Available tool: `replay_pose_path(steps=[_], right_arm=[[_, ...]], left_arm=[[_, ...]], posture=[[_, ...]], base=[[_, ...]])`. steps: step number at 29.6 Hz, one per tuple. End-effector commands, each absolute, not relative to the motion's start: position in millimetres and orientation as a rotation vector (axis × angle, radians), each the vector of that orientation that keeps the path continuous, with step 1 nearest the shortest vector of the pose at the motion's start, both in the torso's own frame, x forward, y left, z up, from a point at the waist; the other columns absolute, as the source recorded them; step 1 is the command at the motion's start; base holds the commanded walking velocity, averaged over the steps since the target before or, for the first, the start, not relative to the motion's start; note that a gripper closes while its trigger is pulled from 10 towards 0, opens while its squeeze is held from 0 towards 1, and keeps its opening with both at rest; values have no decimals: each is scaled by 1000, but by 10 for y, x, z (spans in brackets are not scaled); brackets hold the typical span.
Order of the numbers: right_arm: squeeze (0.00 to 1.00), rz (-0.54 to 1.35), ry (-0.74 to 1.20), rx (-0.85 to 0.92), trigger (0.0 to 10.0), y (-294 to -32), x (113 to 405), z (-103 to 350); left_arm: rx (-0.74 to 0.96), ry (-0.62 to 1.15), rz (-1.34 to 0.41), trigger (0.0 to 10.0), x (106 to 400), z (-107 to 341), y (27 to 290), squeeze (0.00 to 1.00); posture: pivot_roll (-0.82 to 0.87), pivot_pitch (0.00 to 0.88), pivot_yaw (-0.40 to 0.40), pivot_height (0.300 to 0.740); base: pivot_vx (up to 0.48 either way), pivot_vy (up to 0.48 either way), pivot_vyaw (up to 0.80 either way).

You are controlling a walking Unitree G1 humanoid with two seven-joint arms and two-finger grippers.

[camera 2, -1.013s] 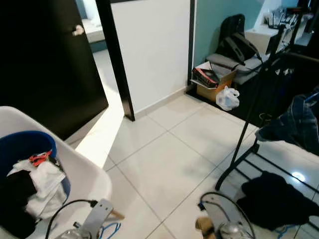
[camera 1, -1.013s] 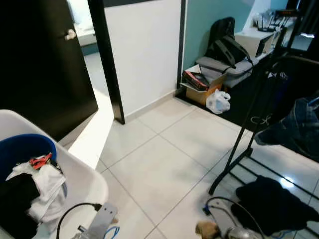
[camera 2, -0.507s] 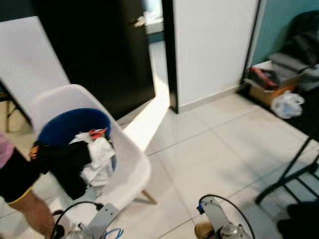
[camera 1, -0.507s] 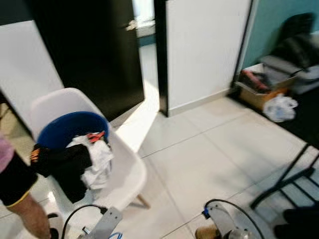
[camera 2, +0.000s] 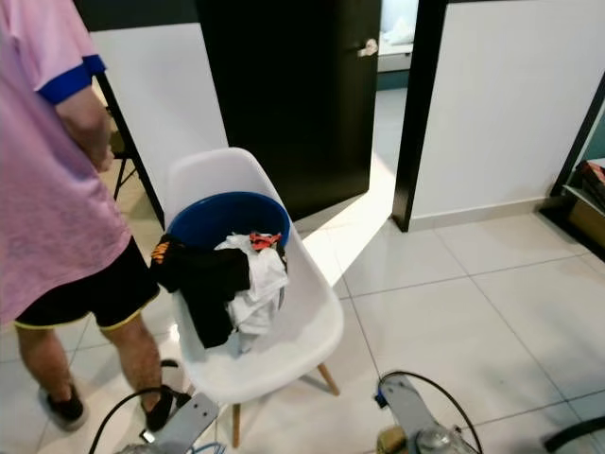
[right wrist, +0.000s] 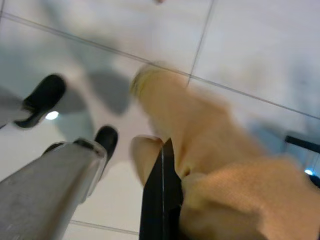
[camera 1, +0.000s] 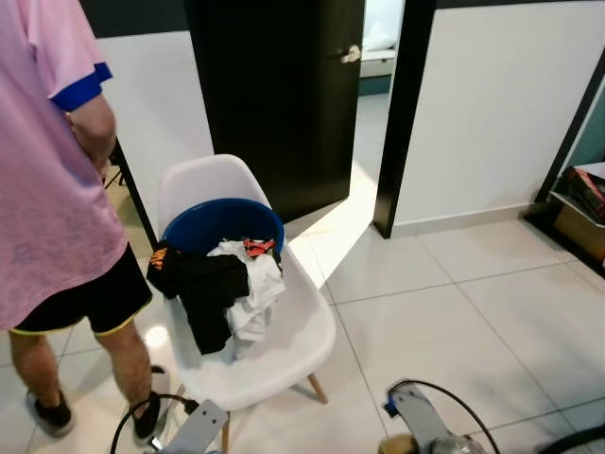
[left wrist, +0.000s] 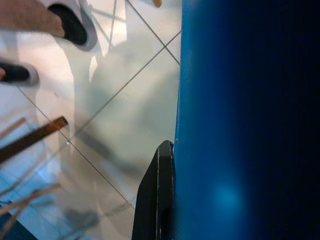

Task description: Hang hanger

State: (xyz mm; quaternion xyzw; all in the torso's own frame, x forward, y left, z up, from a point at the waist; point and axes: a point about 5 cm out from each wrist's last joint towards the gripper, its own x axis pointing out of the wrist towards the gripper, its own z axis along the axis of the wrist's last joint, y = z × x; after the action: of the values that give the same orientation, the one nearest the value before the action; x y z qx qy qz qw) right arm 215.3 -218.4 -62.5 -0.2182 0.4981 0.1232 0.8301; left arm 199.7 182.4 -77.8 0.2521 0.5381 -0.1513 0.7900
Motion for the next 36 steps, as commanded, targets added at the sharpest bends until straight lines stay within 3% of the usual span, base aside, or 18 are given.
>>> replay_pose_path(steps=[1,36], right_arm=[[0,264,1066,-469,10000,-2188,2135,-635],[0,264,1063,-461,10000,-2177,2147,-630]], left_arm=[[554,1161,-334,10000,1993,-779,1840,0],[509,1153,-345,10000,1998,-776,1823,0]], posture=[[-49,0,34,740],[-52,0,38,740]], base=[[0,0,763],[0,0,763]])
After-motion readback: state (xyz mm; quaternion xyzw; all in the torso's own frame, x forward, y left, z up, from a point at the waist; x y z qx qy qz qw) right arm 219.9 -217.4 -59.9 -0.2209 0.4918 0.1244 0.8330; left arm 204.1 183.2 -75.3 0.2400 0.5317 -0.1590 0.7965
